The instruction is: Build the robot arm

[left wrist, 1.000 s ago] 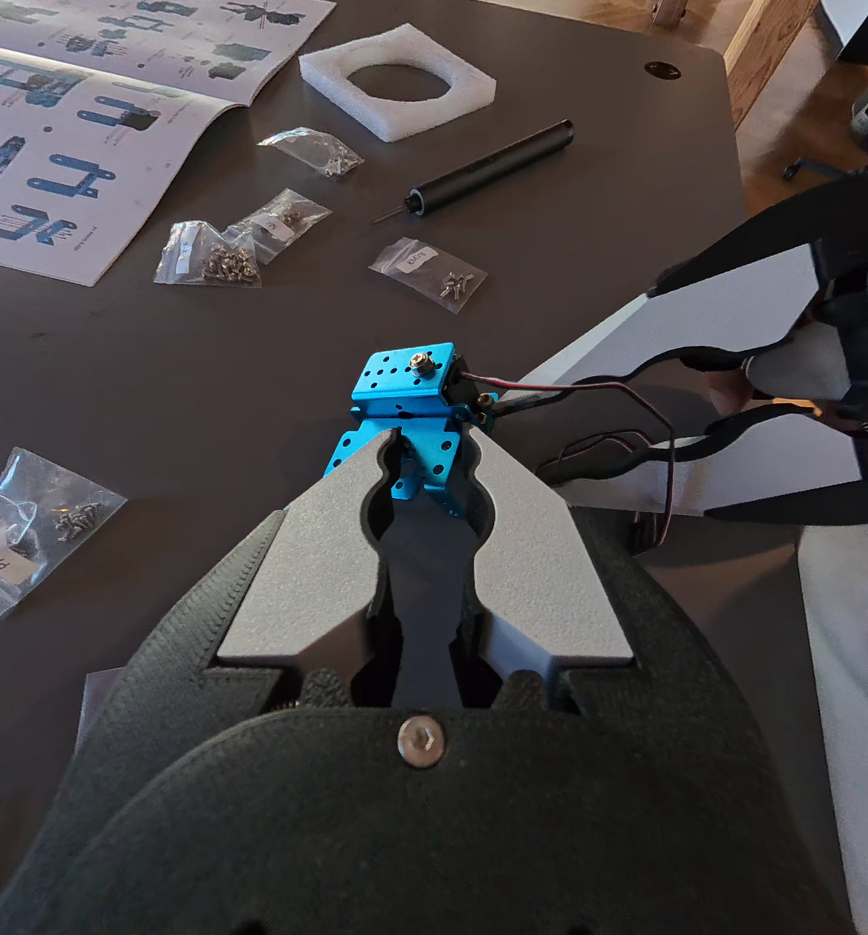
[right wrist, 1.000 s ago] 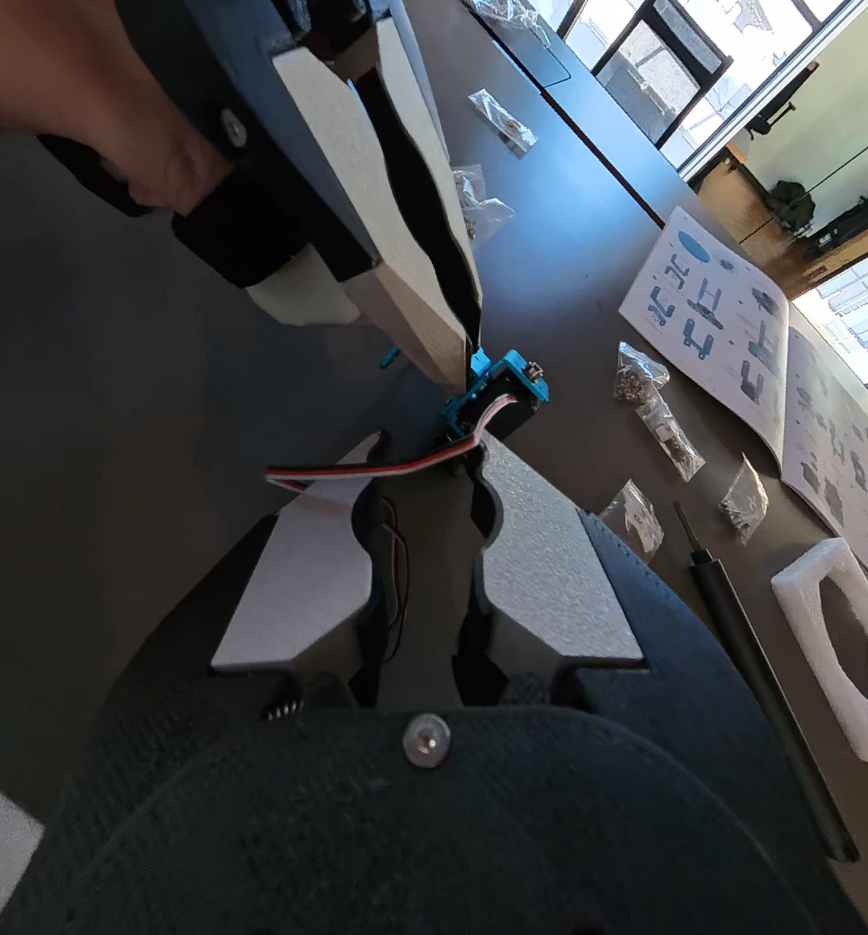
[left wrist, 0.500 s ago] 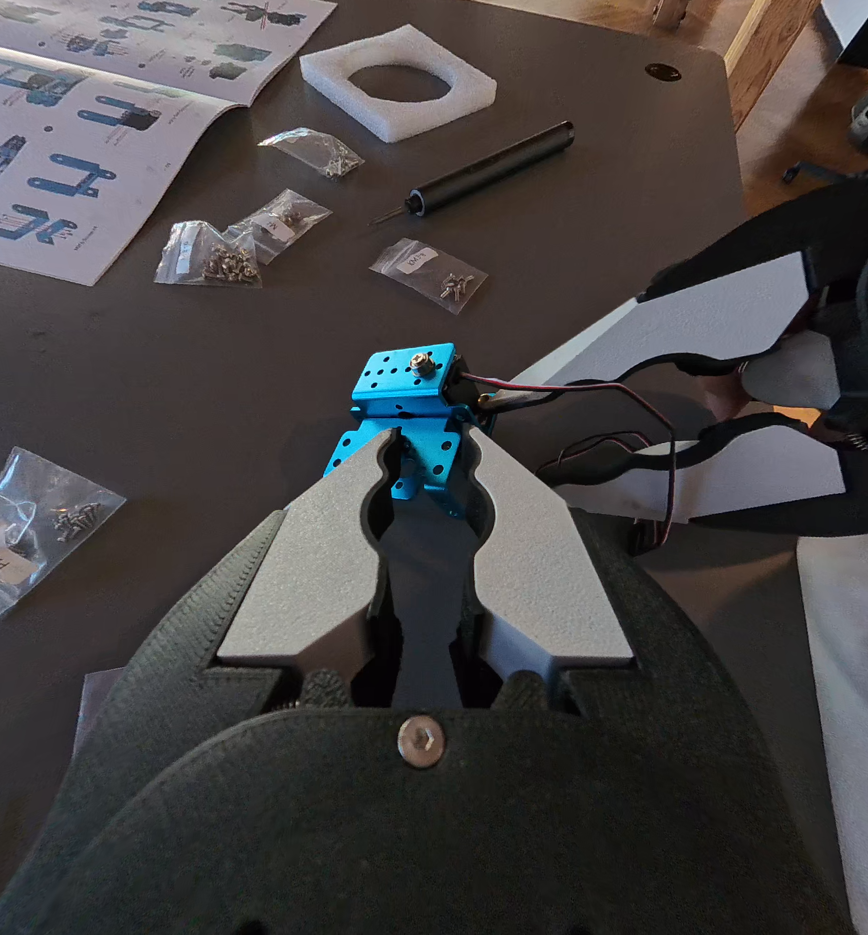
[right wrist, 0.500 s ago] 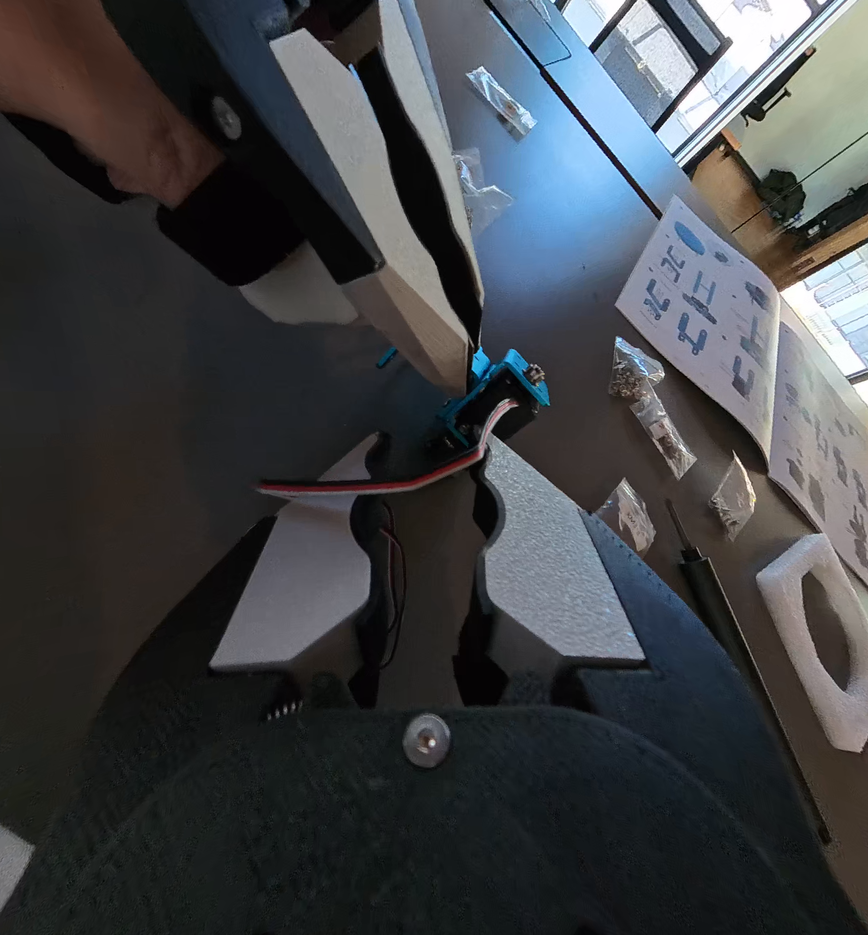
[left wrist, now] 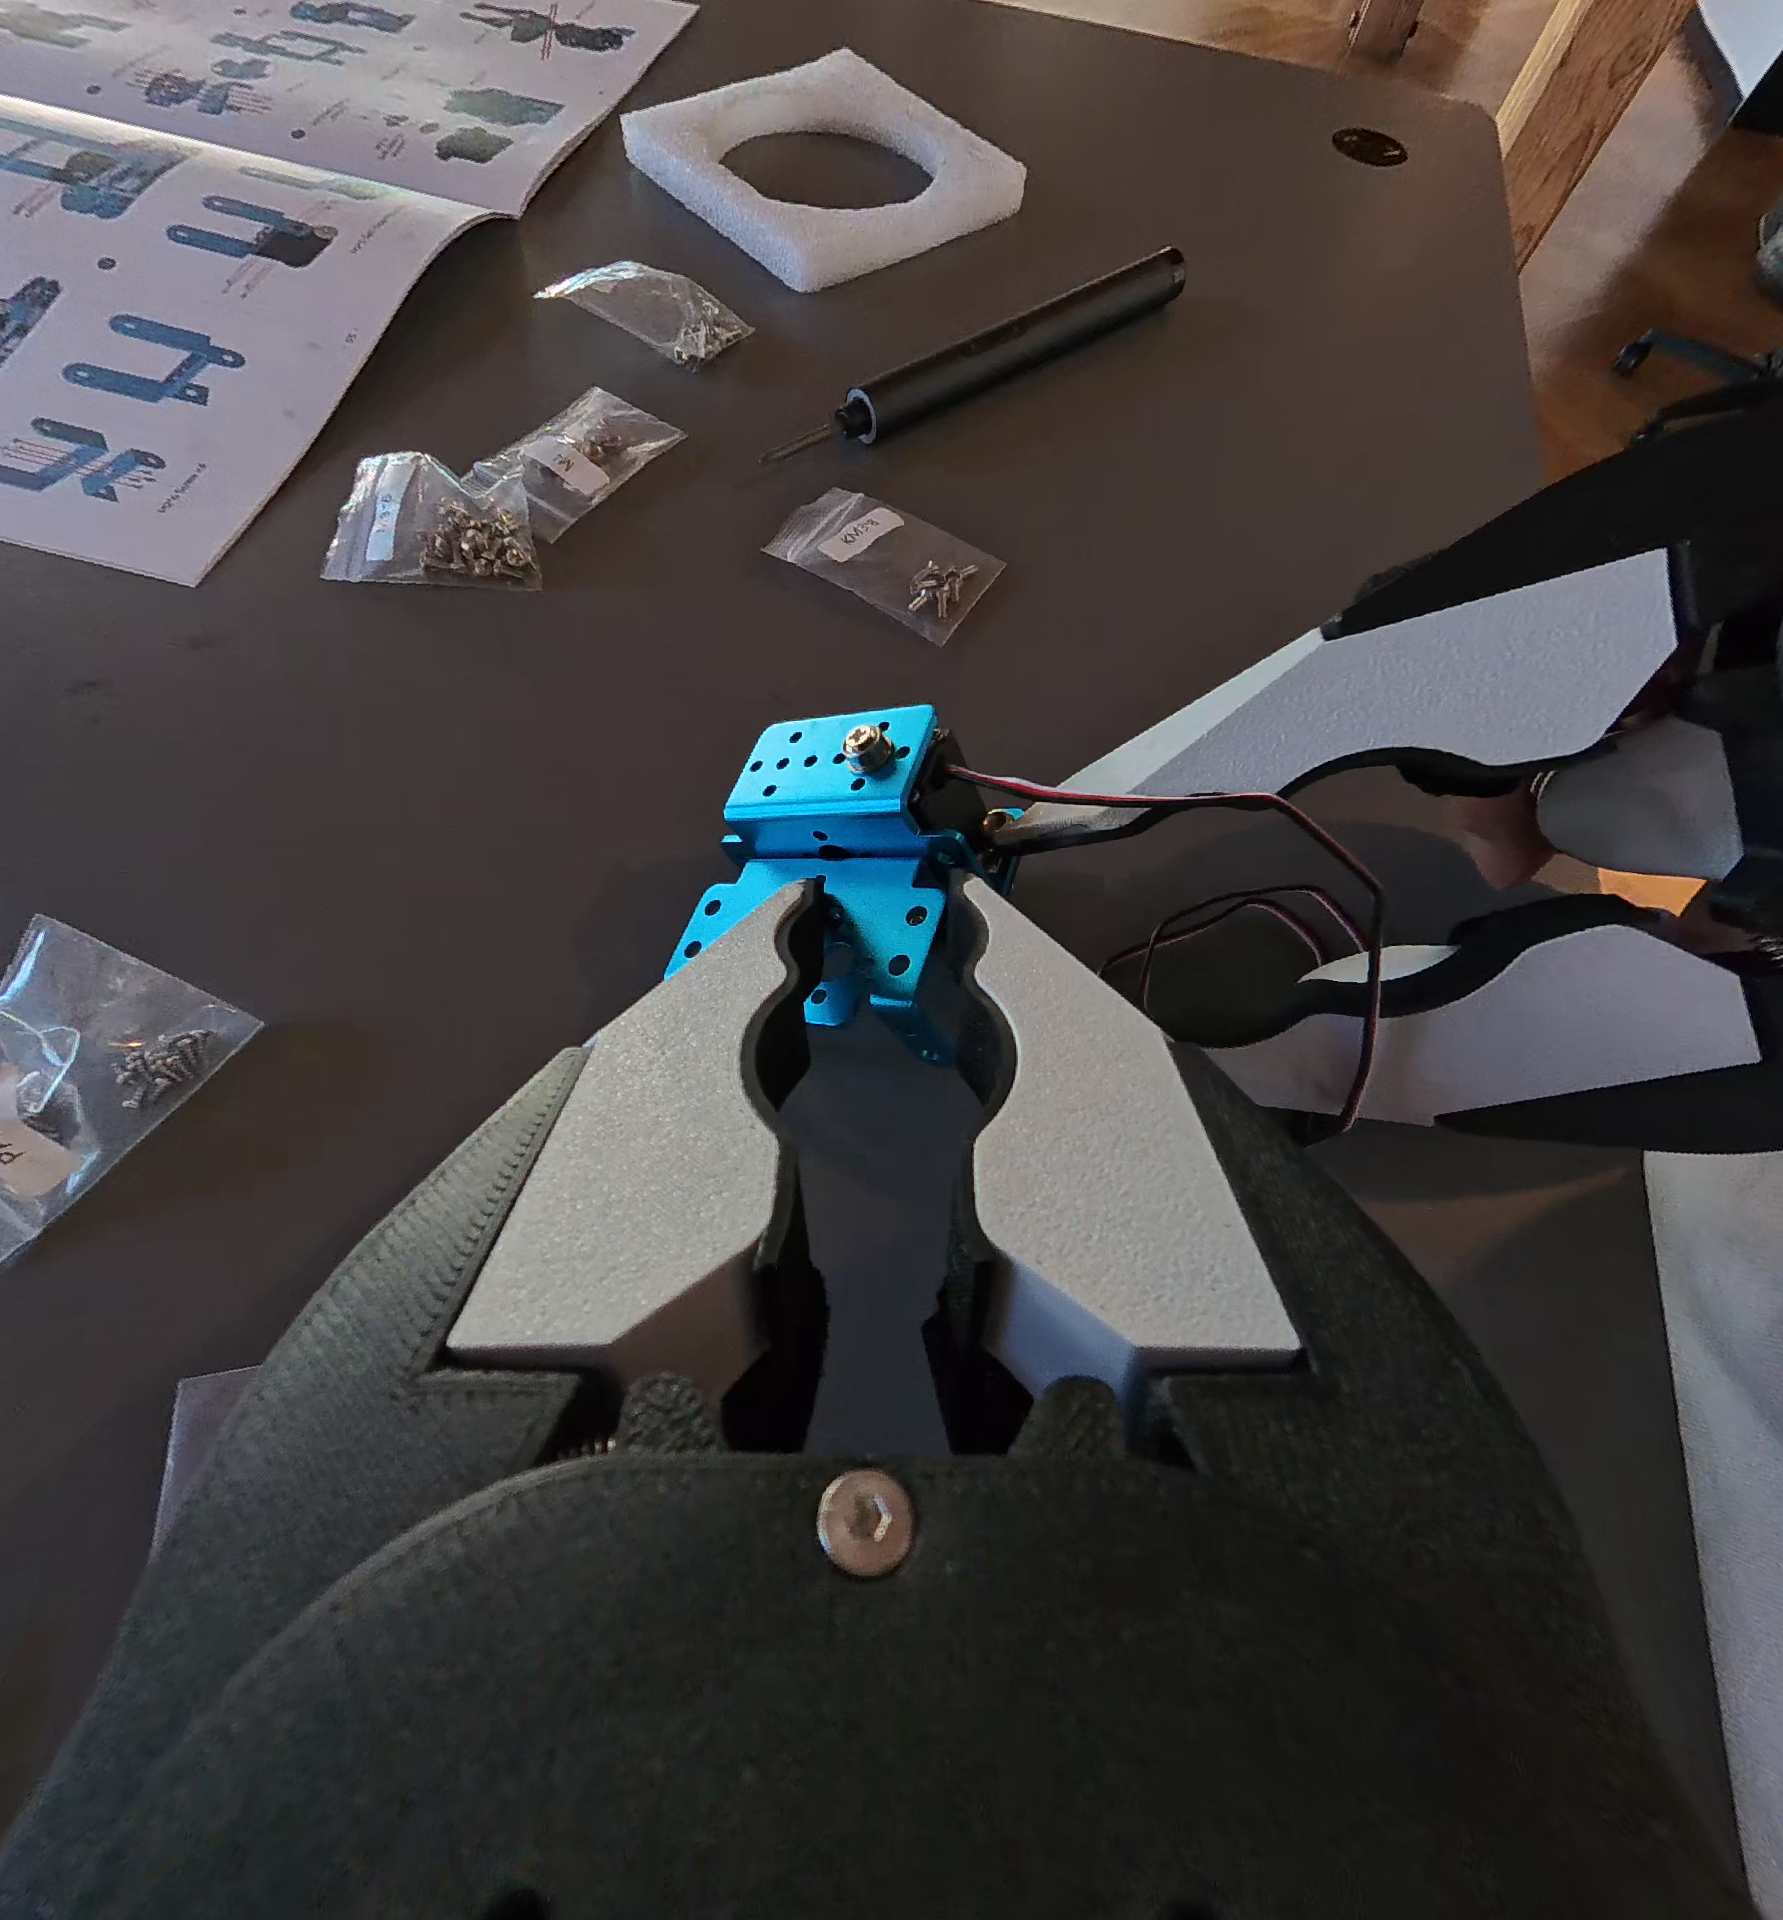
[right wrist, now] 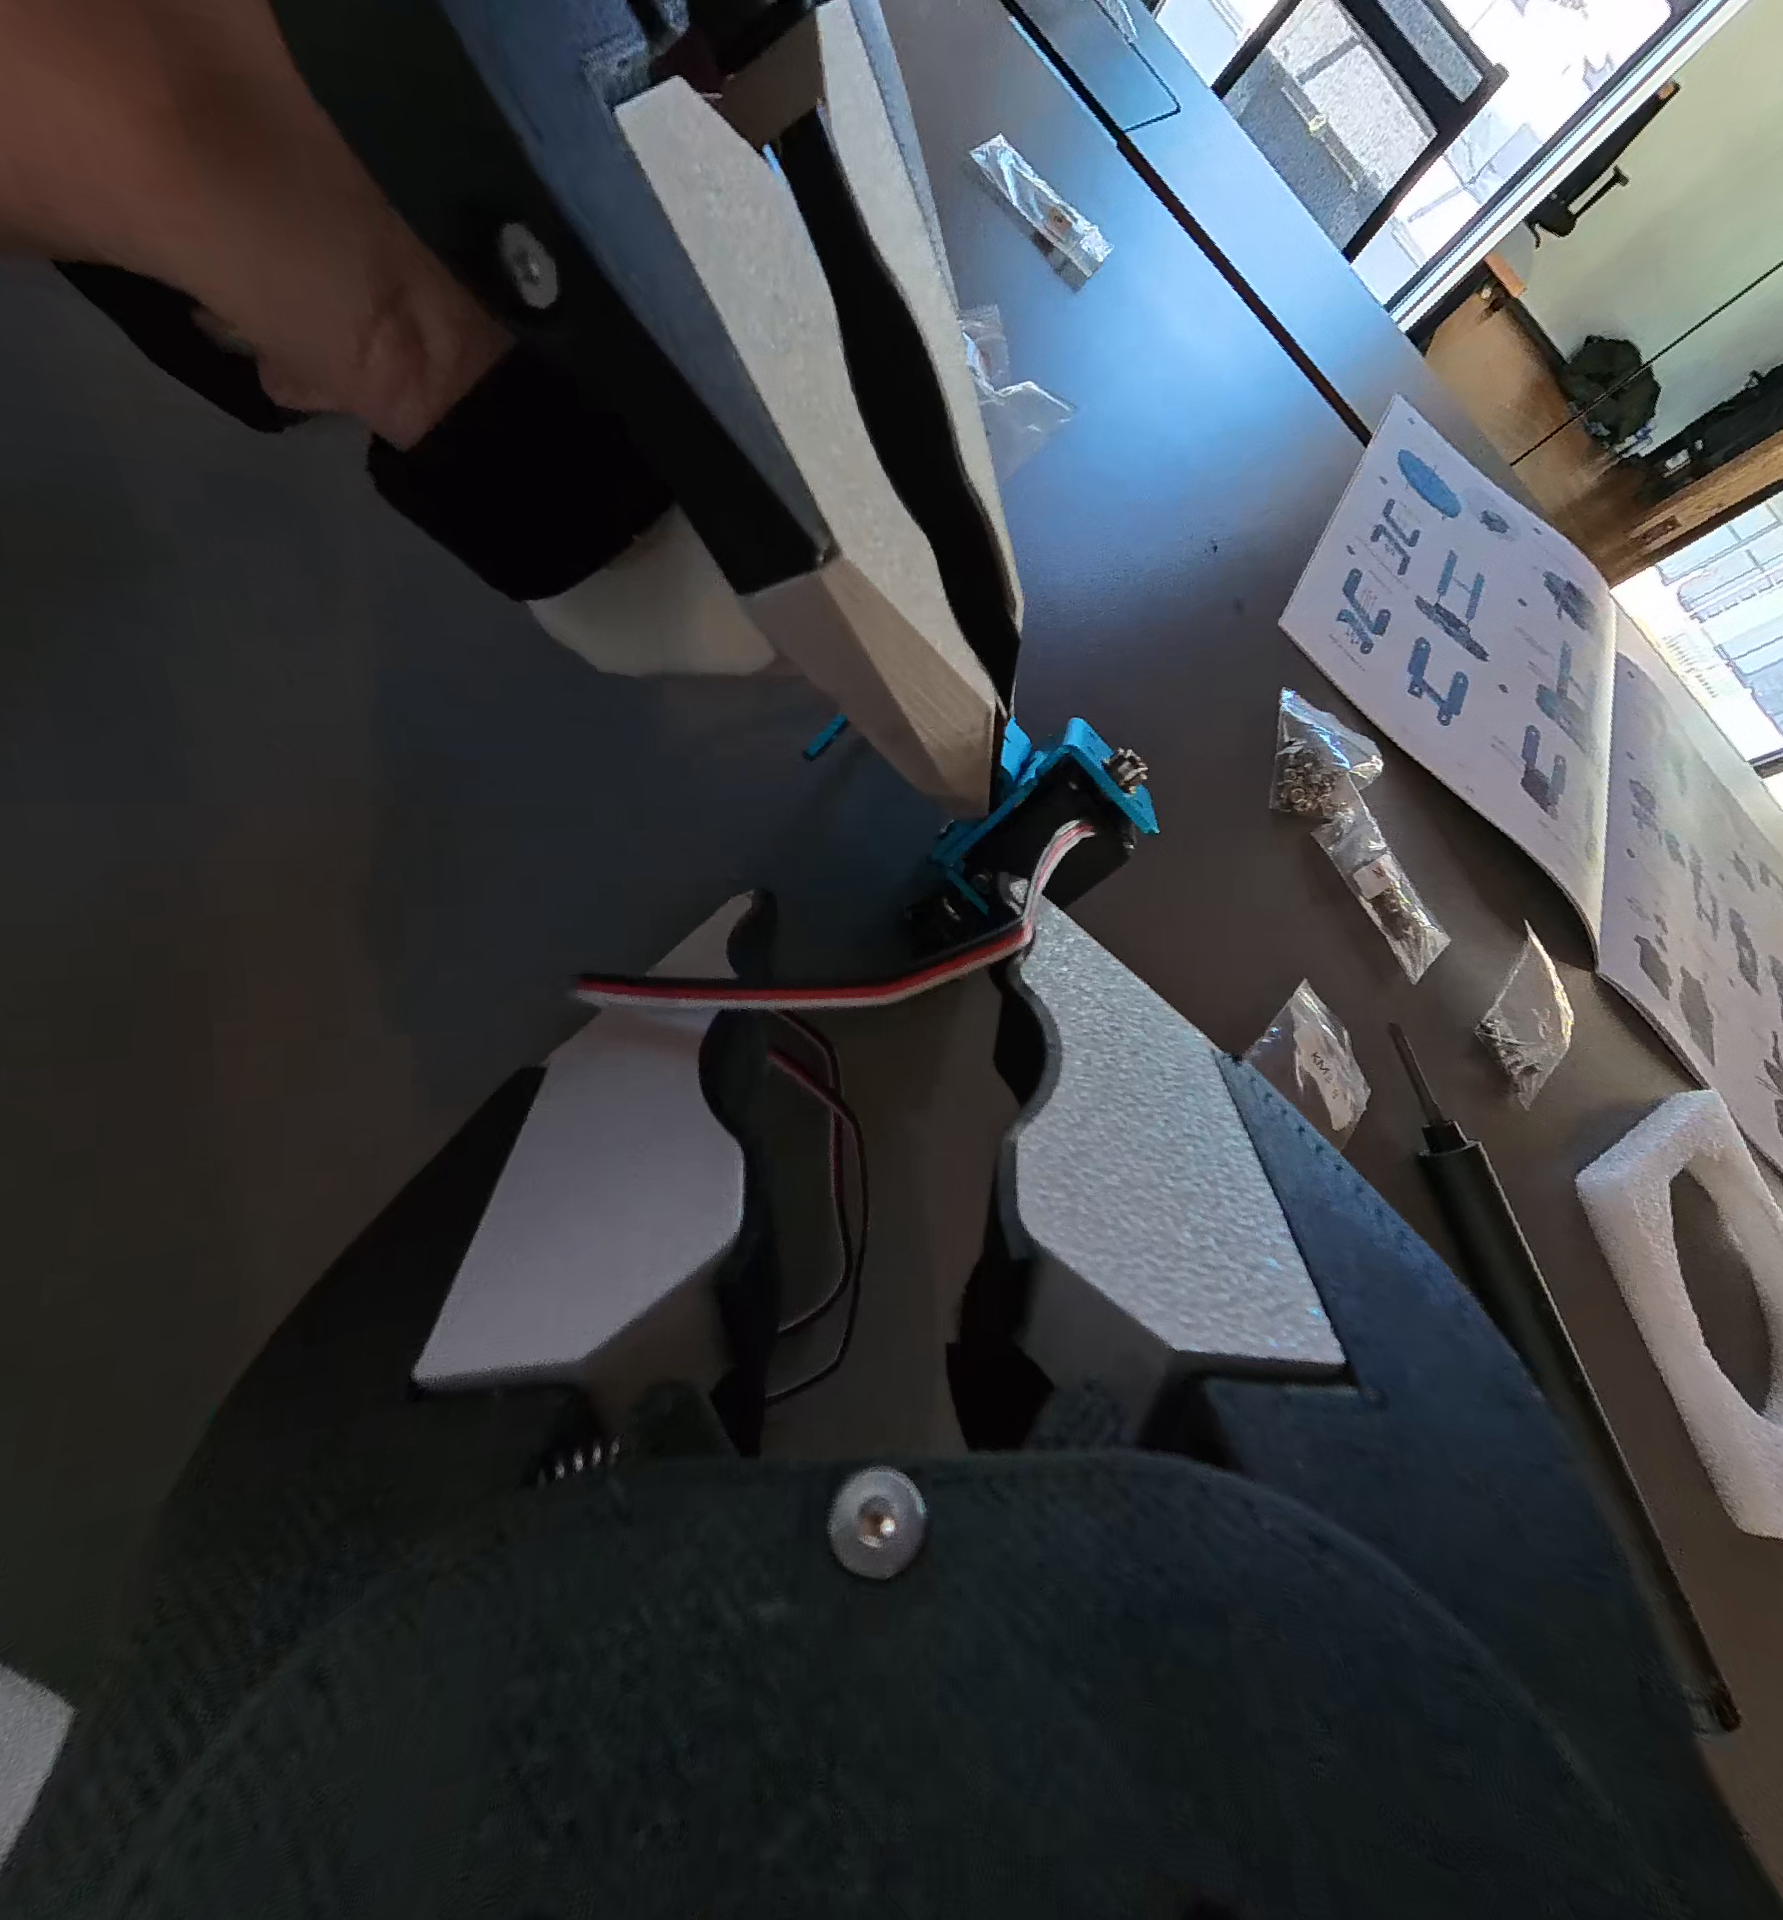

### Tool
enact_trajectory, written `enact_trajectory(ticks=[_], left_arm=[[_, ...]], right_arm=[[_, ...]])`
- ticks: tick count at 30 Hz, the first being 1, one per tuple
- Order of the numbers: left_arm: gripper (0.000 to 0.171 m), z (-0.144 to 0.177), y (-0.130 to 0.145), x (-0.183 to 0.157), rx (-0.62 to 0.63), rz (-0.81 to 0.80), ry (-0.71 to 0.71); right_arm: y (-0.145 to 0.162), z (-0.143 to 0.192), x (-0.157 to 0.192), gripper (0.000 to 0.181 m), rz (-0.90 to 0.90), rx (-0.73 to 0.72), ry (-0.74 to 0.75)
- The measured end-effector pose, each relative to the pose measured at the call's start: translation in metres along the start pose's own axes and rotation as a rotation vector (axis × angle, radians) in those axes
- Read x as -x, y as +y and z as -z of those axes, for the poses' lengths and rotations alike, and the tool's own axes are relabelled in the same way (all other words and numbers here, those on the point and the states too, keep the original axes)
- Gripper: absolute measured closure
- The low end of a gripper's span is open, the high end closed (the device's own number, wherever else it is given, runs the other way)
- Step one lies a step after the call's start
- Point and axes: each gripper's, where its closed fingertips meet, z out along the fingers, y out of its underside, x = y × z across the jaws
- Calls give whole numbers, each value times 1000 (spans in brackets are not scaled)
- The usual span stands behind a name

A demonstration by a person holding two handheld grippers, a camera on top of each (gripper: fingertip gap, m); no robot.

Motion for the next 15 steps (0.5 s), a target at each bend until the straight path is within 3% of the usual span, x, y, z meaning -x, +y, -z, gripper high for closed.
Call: enact_trajectory(ticks=[6, 9, 15], left_arm=[[148, 0, 0, 0, 1, -2, -4], [148, -1, 0, -3, 3, -14, 3], [148, -1, 0, -2, -1, -10, 2]], right_arm=[[-2, 1, 2, 141, 4, -10, 1], [-5, 0, 11, 156, 28, -21, -30], [-7, 6, 2, 154, 9, -58, 7]])
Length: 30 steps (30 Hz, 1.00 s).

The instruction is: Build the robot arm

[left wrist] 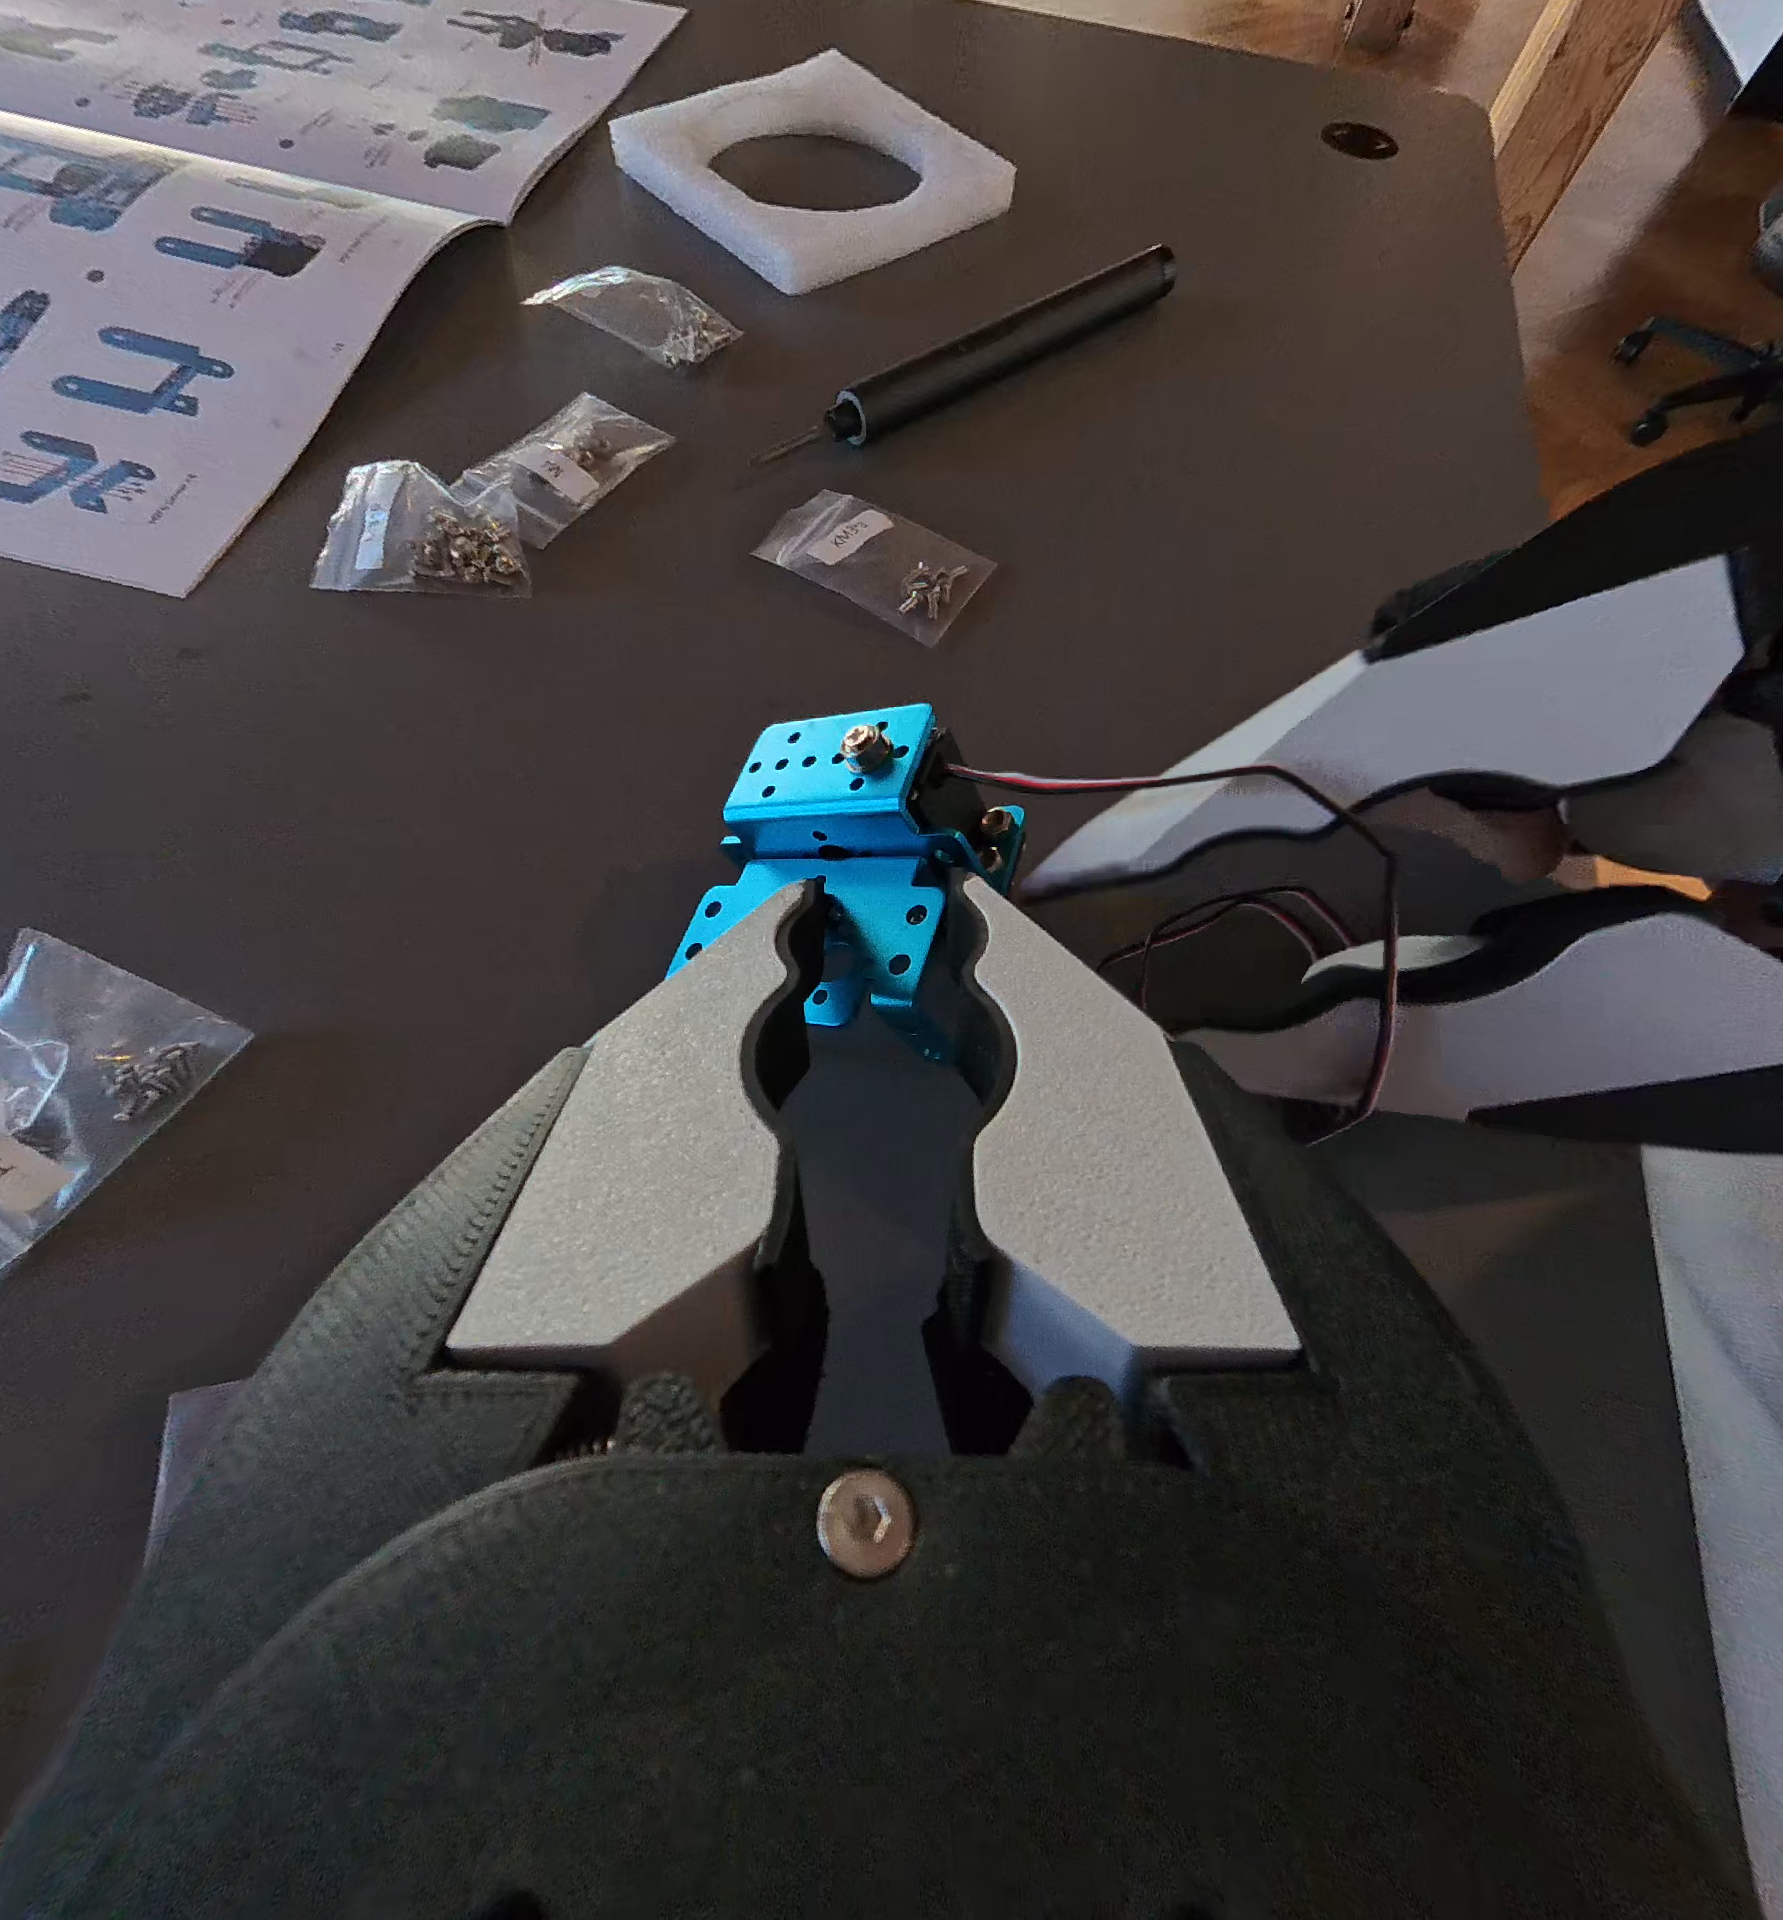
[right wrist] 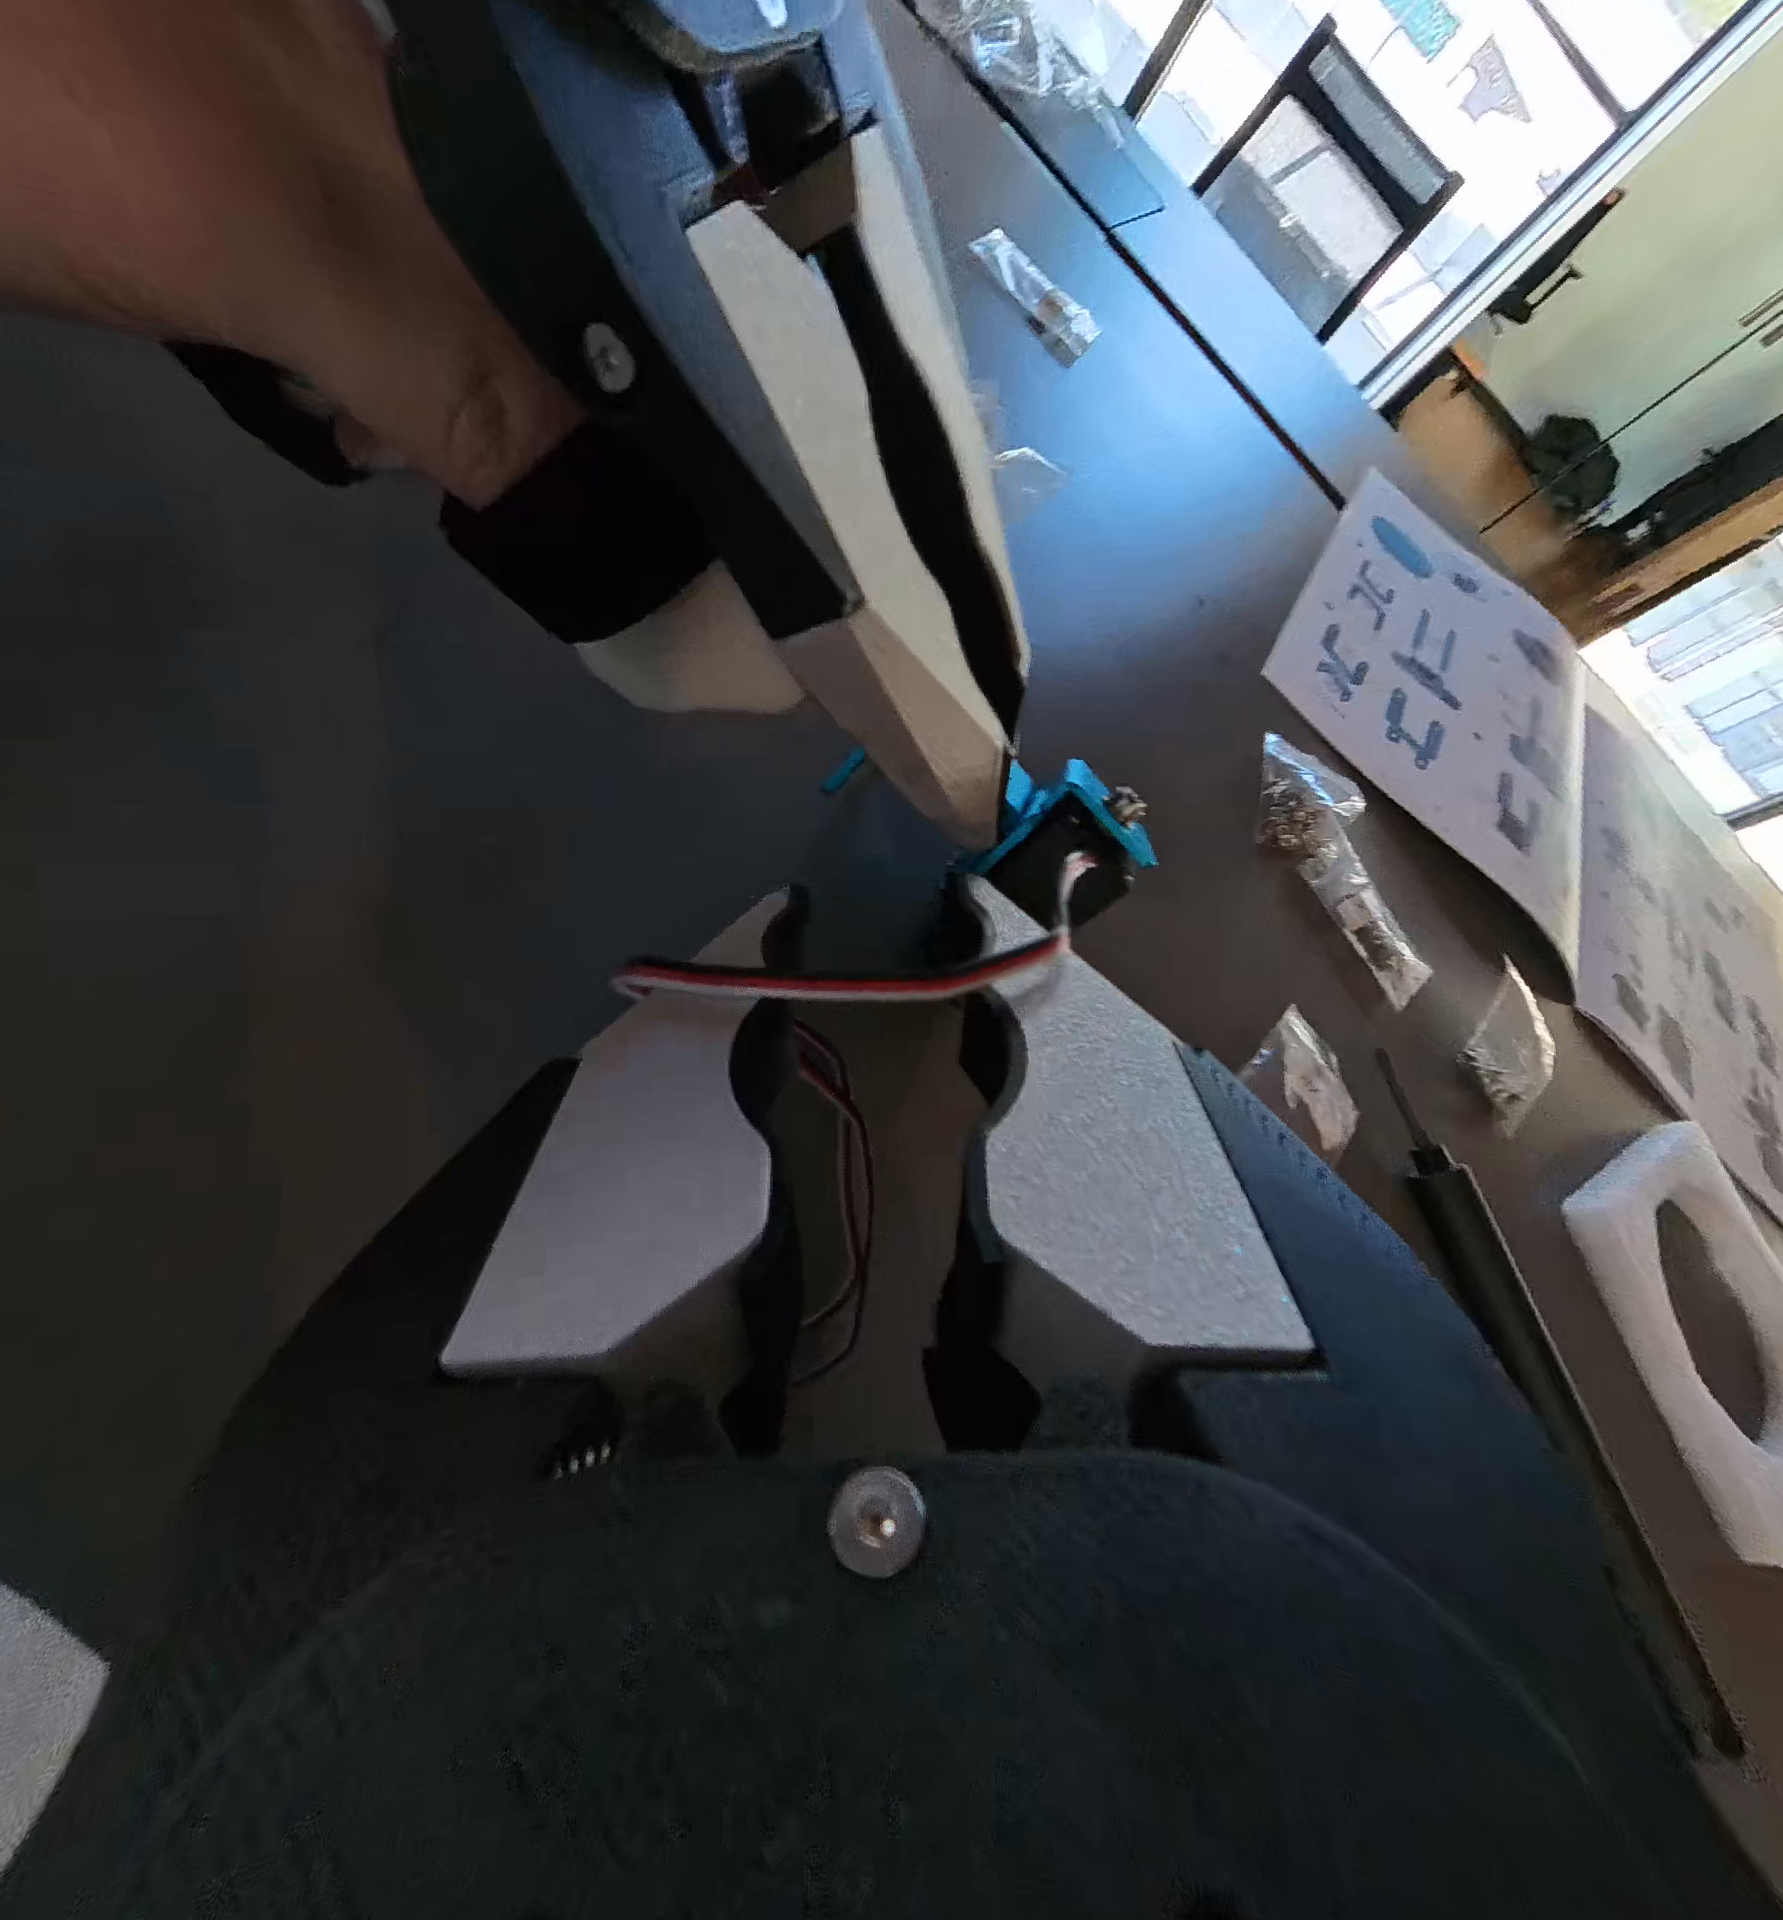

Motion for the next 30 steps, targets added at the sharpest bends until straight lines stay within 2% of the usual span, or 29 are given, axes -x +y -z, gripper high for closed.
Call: enact_trajectory(ticks=[4, 17, 23, 30], left_arm=[[148, 0, 0, 0, 1, -2, -3], [149, 0, 0, 3, 1, 0, -20], [148, 0, 0, 3, 5, -8, -22], [148, 0, 0, 3, 1, -8, -20]], right_arm=[[11, -4, -8, 149, -45, 52, 14], [7, -7, -3, 143, -4, 57, 28], [3, -5, -1, 154, -15, 28, 3], [10, -4, -12, 149, -27, 47, 44]])
